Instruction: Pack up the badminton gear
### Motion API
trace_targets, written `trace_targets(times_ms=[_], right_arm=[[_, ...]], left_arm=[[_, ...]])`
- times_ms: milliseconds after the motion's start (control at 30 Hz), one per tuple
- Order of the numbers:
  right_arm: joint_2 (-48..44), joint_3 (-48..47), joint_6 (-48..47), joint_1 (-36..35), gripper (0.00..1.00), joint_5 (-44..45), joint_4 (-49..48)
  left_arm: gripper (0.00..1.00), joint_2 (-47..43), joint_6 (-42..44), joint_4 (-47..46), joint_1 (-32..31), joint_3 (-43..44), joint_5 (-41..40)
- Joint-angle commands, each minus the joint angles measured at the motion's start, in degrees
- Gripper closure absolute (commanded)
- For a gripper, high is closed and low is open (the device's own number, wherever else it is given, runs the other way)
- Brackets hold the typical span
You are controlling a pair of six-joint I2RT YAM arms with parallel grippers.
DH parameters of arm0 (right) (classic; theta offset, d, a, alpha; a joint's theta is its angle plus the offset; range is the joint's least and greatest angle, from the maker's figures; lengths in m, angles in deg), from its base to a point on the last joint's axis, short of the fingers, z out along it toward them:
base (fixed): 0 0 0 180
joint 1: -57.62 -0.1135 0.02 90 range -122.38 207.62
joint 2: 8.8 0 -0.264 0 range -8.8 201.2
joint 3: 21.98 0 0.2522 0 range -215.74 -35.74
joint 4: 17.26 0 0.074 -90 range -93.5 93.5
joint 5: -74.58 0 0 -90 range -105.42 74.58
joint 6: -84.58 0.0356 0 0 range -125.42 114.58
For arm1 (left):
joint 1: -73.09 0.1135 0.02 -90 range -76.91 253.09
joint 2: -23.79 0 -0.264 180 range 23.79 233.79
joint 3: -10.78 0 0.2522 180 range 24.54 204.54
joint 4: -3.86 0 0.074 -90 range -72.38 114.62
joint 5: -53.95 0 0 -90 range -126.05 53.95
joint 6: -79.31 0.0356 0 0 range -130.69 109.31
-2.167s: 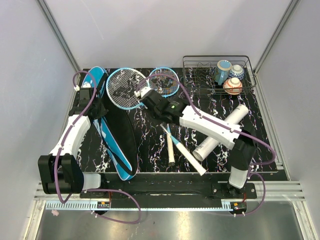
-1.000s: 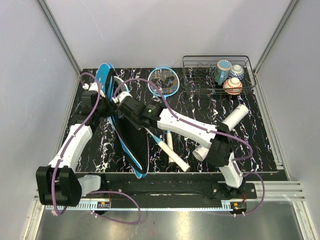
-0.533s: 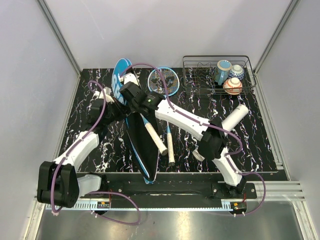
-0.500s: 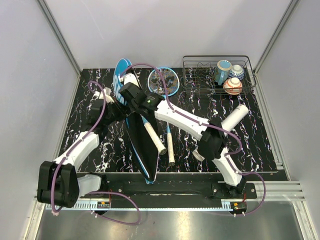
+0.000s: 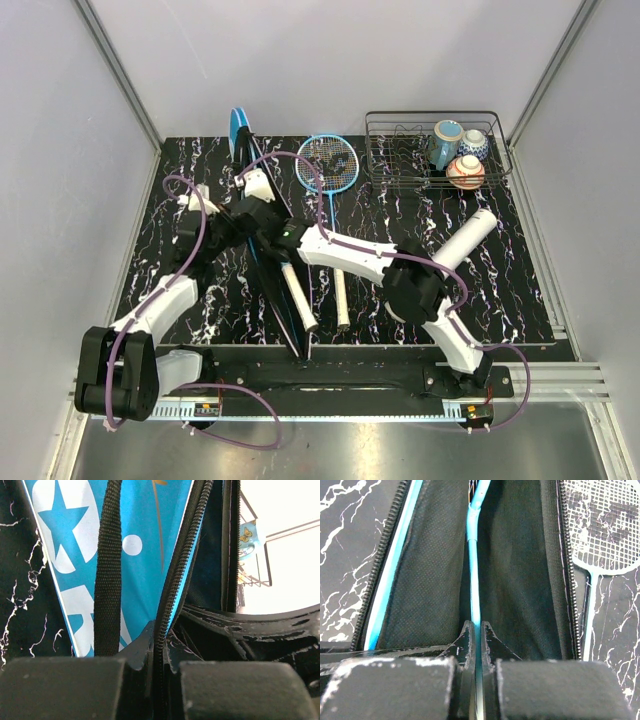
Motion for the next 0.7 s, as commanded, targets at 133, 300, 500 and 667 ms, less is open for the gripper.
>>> trace_targets(times_ms=[133, 300, 500, 667], right_arm=[[1.02, -1.47, 8.93, 2.32, 0.9, 6.75, -9.89], [0.58, -1.28, 13.15, 2.32, 0.83, 3.94, -3.56], [4.97, -9.35, 21.48, 2.76, 1.0, 9.64, 10.58], [8.22, -14.73, 24.41, 2.59, 1.0, 14.65, 14.47]], left_arm=[[1.0, 0.6, -4.83, -9.11, -1.83, -2.66, 14.59], [1.0, 2.45, -6.94, -12.01, -1.75, -4.33, 16.0], [1.0, 2.18, -6.78, -12.46, -1.57, -5.56, 14.78], [1.0, 0.96, -6.69, -8.77, -0.08, -4.95, 16.71]])
